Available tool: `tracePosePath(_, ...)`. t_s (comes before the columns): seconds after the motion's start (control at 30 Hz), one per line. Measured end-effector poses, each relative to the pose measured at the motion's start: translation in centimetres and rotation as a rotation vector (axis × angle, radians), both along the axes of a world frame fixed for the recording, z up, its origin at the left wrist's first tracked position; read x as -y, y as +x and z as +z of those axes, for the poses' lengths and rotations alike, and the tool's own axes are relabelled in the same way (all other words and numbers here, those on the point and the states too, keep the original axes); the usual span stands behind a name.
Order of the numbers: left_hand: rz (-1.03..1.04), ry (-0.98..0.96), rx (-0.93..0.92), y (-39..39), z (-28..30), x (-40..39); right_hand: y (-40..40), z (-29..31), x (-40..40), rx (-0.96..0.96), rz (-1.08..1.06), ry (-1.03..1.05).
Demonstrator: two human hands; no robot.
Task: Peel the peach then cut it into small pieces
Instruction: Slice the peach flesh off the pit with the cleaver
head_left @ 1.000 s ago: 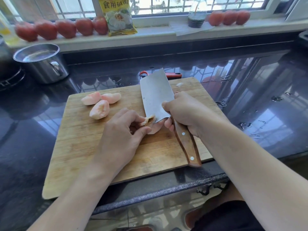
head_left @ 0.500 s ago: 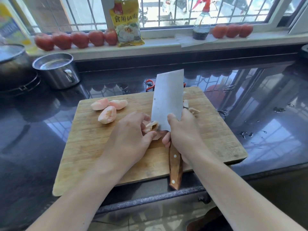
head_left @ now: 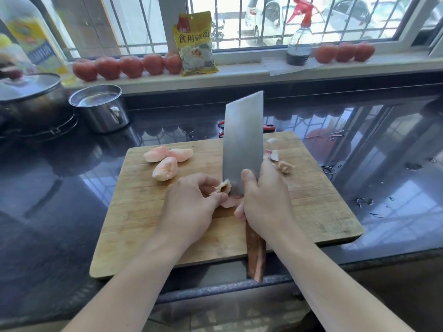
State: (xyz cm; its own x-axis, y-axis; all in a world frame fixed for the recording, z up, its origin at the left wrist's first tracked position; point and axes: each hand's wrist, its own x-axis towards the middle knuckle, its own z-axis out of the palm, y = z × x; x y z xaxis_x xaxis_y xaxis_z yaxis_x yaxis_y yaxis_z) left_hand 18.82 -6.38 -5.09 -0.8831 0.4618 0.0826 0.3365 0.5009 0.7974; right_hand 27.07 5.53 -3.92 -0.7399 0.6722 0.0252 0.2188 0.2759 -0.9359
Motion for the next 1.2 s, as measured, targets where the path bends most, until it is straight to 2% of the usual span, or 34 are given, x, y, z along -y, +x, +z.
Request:
tracePosePath(0.17,-0.051,-0.019,-0.05,-0.1,-0.1,0.3,0.0,0.7,-0.4,0.098,0.07,0.227)
tracePosePath(0.37,-0.202,-0.123,-0.377,-0.6,-0.7,0.6,-0.4,1.0,-0.5,0.159,0.062,0.256)
tracePosePath(0.43,-0.228,-0.157,-0.427,-1.0,-1.0,0.7,-0.5,0.9,-0.6,0.157,0.049,0.242)
tracePosePath(0.5,-0.213,-0.131,-0.355,-1.5,-1.2,0.7,-0.5,0.8,-0.8,0.144,0.03,0.206)
tracePosePath(0.7,-0.037,0.03,0.144,-3.0,0.0,0.3,-0.6,0.4,-1.8,0.096,0.019,0.045)
tracePosePath(0.83,0.017,0.304,0.474,-4.0,1.0,1.0,-0.4,0.2,-2.8,0.062,0.031,-0.081)
tracePosePath(1.0,-0.074,0.37,0.596,-5.0,2.0,1.3,1.0,2.9,-6.1,-0.087,0.0,-0.468)
tracePosePath(1.1,-0.124,0.364,0.578,-5.6,3.2,0.1,2.3,3.9,-9.0,-0.089,-0.089,-0.433)
tracePosePath(1.2,-0.134,0.305,0.456,-5.3,4.4,-2.9,2.9,3.8,-10.4,-0.064,-0.089,-0.424)
